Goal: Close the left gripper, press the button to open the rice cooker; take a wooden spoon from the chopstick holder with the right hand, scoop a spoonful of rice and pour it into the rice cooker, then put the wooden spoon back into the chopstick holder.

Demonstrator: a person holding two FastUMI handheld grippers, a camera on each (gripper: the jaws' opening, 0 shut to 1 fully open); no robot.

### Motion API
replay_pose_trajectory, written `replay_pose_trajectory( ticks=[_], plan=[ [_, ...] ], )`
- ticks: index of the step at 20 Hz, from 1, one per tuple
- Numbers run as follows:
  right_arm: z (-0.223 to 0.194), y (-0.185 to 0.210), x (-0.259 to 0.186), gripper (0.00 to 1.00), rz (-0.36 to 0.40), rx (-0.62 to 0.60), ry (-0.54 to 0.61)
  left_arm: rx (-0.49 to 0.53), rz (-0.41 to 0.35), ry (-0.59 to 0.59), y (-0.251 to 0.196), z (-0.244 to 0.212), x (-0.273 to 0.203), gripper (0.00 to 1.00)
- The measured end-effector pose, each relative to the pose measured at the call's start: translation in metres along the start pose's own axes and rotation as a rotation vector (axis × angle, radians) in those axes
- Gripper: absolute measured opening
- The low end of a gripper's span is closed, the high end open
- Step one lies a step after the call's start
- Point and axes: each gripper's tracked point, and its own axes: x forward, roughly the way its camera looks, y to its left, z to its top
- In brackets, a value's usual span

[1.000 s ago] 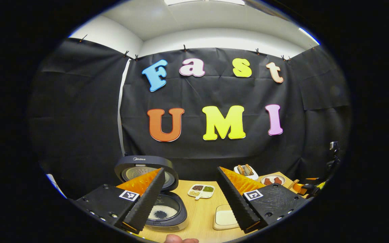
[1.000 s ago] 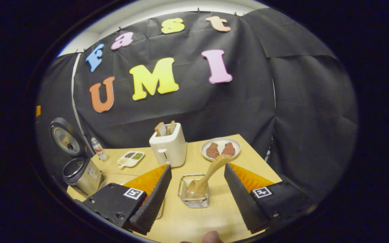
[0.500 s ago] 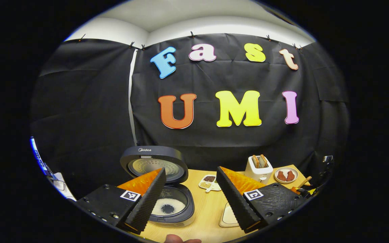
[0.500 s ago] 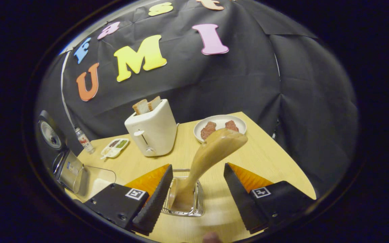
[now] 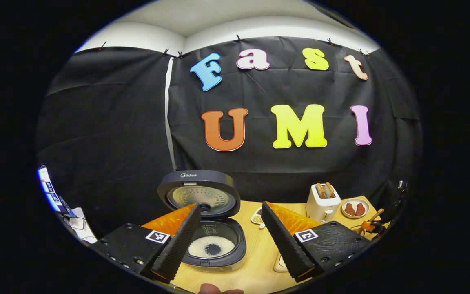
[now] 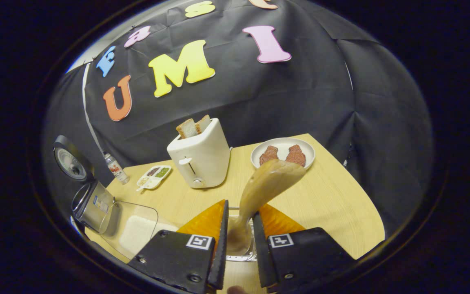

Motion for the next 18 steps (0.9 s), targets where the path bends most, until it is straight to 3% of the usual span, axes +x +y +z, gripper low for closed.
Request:
replay_pose_trajectory(
  ticks=[3,5,12,18],
  plan=[
    [0.006,0.004,-0.004,0.20,-0.011,0.011,0.004,-0.016,0.017,-0.011,0.017,0.000,-0.006,0.95],
    [0.014,0.006,-0.009,0.17,-0.029,0.000,-0.005,-0.026,0.024,-0.008,0.029,-0.004,-0.009,0.95],
    [0.085,0.032,-0.062,0.14,-0.122,-0.066,-0.140,-0.068,-0.029,0.029,0.065,-0.024,-0.017,0.96],
    [0.129,0.126,-0.110,0.14,-0.045,-0.152,-0.234,-0.086,-0.030,0.019,0.114,-0.033,-0.026,0.96]
  ],
)
